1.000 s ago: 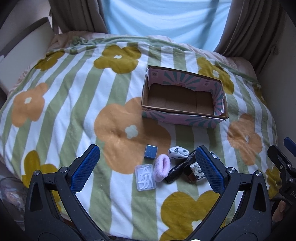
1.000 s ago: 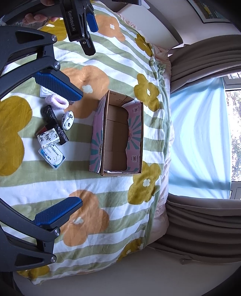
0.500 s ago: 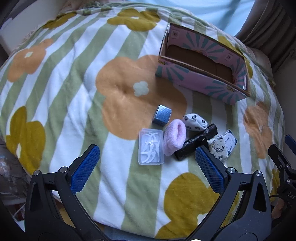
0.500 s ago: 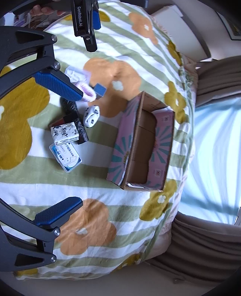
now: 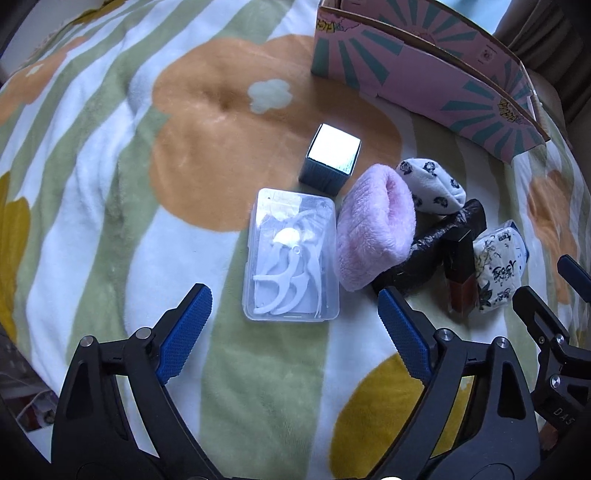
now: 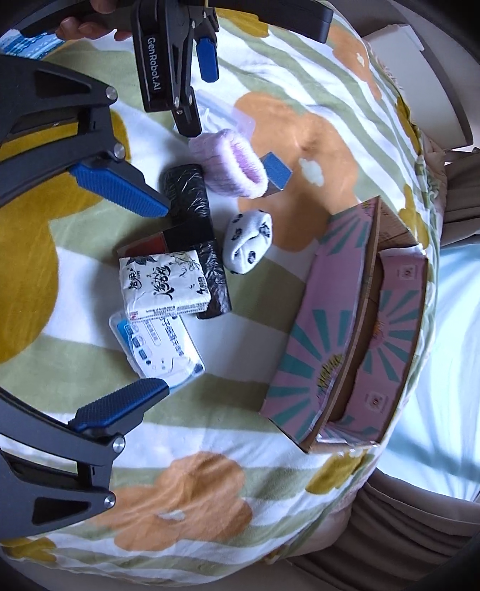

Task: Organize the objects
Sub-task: 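Grasp the clear floss-pick box with the left tool while the right tool grasps the white tissue pack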

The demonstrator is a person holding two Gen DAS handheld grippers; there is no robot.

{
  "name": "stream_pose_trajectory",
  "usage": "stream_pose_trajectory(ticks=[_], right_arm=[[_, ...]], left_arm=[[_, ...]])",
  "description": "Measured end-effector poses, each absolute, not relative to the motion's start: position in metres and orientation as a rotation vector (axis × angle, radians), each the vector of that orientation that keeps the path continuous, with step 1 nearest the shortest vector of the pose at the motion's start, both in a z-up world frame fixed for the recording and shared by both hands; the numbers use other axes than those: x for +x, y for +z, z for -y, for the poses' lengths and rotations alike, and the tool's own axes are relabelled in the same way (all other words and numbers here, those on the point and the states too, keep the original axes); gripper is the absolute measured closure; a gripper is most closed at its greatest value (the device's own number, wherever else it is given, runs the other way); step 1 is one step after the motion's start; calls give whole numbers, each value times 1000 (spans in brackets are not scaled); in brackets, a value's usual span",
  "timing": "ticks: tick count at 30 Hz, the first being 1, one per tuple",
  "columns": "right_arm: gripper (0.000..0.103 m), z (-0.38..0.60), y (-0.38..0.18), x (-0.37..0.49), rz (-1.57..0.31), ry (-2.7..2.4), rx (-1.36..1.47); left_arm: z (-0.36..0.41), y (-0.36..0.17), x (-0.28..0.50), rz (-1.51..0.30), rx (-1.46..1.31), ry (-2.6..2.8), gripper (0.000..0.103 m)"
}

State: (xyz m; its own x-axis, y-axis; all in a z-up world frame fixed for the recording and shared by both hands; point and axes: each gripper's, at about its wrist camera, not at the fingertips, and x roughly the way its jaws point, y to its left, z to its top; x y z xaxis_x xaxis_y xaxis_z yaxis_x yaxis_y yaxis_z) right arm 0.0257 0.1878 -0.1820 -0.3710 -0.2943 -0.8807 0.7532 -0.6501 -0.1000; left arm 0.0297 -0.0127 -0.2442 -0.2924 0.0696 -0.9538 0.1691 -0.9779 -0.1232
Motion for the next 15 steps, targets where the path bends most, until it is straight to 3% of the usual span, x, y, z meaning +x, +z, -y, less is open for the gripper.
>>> stream_pose_trajectory(ticks=[5,9,15], right_arm=[[31,-179,-204,16,-695,-2050,1169],[44,-177,-216,9,-675,-2022,1199],[60,-179,-220,10,-635,-1988,1205]], left_arm=[[11,-261,25,-309,1812,-2452,13],[9,-269,21,-274,1797,-2467,15],[10,-271,15,-201,1792,-2478,40]])
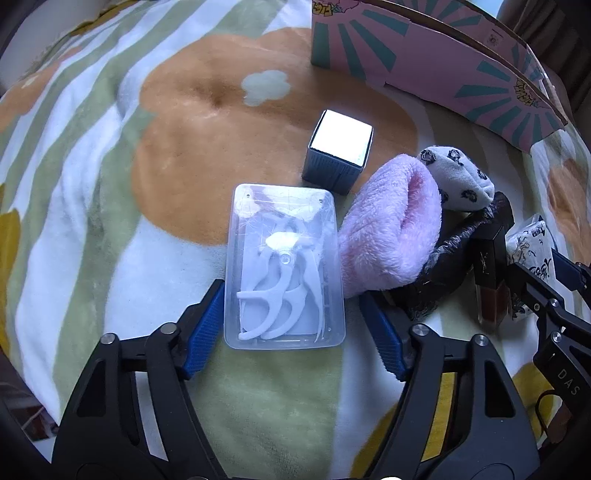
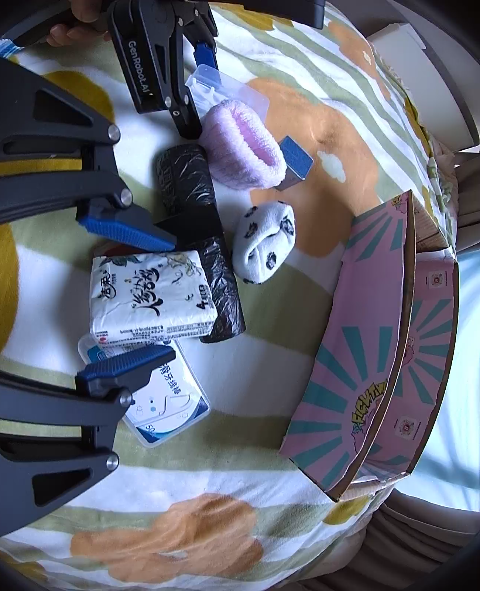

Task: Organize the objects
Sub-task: 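Grasp the clear floss-pick box with the left tool while the right tool grasps the white tissue pack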

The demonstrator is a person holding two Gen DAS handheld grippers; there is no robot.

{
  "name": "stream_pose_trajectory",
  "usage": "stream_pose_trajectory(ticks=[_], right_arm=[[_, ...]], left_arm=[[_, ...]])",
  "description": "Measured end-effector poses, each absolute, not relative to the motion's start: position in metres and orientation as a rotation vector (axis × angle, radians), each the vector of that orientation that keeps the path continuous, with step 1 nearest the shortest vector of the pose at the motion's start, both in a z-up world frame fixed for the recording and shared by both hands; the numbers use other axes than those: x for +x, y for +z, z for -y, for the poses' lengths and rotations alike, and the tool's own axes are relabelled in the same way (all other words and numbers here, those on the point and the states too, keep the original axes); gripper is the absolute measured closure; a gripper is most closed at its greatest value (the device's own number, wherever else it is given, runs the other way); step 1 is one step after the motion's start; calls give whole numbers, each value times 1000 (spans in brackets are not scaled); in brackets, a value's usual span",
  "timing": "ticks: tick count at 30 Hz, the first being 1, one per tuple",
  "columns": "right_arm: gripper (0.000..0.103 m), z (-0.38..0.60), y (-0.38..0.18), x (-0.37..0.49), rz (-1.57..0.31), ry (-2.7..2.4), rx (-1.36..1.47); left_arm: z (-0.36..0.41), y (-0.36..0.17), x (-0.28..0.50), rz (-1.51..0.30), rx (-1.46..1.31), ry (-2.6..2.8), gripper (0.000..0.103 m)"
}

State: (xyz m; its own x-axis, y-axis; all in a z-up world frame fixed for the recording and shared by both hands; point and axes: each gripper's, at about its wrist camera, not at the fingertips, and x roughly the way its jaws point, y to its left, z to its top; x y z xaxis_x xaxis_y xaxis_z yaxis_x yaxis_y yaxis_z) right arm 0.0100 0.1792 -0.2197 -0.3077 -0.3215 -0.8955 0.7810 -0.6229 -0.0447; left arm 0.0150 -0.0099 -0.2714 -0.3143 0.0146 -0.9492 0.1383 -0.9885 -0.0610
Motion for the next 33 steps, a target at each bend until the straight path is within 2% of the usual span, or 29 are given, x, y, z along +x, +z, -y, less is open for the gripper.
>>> stream_pose_trajectory(ticks=[2,3,22,33], right_arm=[[62,-180,-220,11,-635,-1987,1199],[63,-181,-219,11,-630,-1988,1200],[66,-184,-207,5,-592,-2024,1214],[66,-177,-152,1,-524,-2086,1179]], left_arm=[[13,-272,12,-183,1793,-2480,48],[15,-271,10,-181,1792,-2480,49],[29,-251,-6,-196,1725,-2553,50],[18,-183,10,-186,1649,-2630,50]])
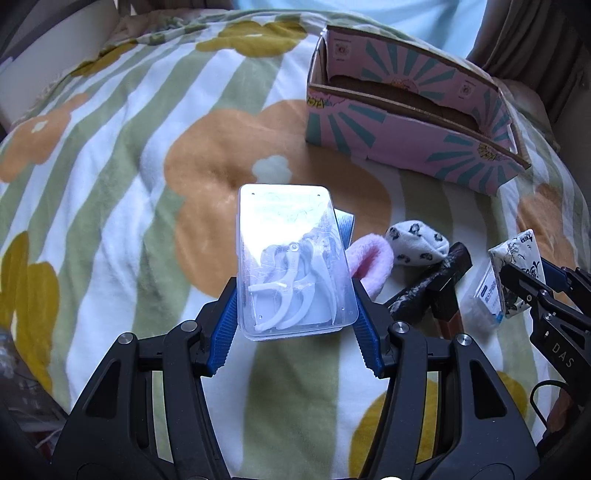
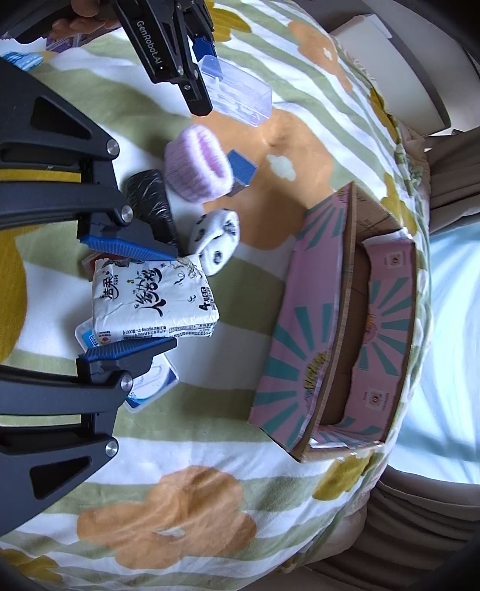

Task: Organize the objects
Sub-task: 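Carry both items into the cardboard box and open both tools to release them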

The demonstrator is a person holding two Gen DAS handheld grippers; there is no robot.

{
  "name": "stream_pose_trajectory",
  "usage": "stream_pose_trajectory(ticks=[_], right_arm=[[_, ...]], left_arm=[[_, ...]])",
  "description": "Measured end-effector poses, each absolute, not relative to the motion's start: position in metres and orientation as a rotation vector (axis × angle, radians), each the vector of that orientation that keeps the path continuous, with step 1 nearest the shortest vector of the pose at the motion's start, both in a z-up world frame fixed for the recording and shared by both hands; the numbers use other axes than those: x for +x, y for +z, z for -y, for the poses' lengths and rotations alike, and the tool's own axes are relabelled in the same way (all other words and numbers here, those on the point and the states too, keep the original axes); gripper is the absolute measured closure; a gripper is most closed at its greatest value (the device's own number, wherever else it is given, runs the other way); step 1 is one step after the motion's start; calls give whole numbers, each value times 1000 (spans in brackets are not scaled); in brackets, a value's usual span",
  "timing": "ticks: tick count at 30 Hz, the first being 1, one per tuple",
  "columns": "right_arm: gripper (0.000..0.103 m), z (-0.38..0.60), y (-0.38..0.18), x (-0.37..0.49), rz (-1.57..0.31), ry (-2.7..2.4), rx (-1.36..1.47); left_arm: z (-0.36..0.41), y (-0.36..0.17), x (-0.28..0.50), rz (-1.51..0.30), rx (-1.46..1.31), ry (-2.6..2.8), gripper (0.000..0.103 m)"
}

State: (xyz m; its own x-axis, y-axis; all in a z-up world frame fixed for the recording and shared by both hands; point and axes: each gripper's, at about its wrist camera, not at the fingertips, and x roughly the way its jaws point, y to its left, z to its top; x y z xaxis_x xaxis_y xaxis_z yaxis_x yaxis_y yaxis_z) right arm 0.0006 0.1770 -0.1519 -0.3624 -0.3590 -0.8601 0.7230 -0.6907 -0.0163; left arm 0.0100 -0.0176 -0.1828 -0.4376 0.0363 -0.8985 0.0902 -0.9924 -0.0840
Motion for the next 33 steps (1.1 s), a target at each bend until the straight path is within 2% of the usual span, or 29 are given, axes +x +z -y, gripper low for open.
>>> stream_pose_trajectory(ticks=[16,24,33], right_arm=[[66,-182,-20,-16,-309,-2228,1175],[66,-197,17,-22,-214,-2297,1196],[66,-202,27,-41,-160,-2340,1214]], left_arm=[[0,-28,-23,-112,1502,-2911,50],[-21,3,-39,-85,1521,-3011,50],[-29,11,-61,-53,1531,-3050,50]])
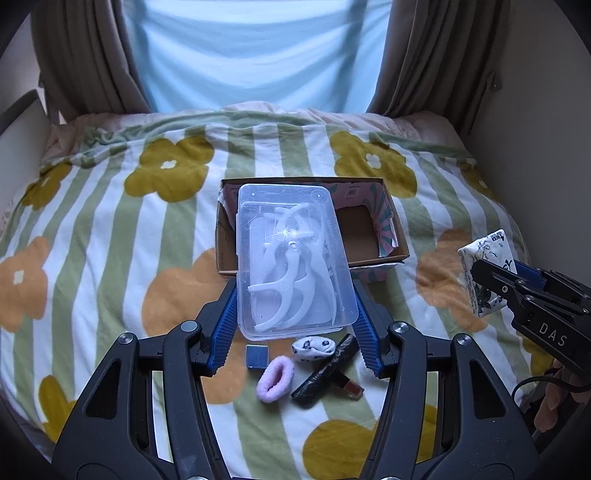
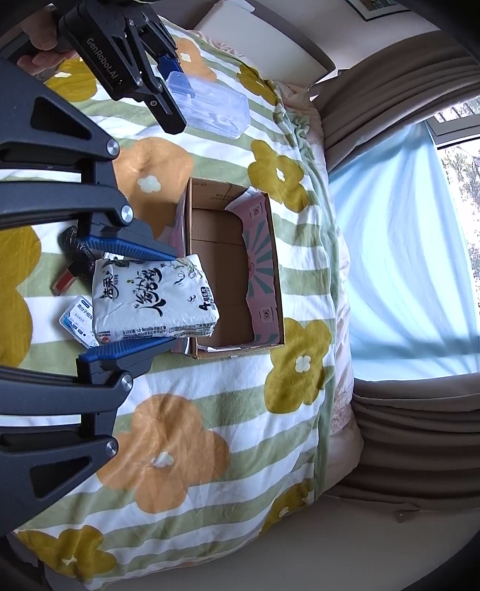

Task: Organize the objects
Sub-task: 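Carry both items into the cardboard box and open both tools to release them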

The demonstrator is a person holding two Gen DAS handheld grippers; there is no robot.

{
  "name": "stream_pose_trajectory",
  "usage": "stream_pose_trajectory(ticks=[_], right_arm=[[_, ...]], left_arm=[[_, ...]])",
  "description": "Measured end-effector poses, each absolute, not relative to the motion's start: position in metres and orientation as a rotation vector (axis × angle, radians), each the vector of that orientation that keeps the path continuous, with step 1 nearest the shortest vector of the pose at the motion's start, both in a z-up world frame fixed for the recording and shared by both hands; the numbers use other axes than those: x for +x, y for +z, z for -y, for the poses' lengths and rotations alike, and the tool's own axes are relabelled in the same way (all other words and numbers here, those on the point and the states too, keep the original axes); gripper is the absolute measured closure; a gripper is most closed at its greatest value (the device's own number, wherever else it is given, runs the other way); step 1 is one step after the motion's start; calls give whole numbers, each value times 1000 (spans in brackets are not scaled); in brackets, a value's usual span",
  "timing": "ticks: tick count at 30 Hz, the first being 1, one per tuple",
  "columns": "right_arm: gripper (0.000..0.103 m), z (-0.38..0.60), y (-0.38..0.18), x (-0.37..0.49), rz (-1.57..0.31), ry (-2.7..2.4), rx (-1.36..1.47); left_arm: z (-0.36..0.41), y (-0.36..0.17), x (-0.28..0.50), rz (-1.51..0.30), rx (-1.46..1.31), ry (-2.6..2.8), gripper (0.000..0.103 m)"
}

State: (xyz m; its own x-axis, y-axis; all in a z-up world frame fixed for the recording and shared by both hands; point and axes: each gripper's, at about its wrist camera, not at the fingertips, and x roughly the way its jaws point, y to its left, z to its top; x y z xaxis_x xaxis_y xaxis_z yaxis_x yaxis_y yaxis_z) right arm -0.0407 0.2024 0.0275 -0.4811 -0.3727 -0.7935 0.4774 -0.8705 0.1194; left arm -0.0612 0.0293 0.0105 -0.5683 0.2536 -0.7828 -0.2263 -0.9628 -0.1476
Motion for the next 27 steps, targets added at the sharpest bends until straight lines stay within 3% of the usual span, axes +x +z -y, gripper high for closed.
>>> stream_pose_trajectory(ticks=[14,27], right_arm=[[66,-155,22,-132,-179,-2306,1230],[66,-84,-66,-221,-257,-2114,1431]], left_arm=[[-27,-25,-177,59,-1390,2493,50],[-50,-125,-284,7,-1638,2322,50]])
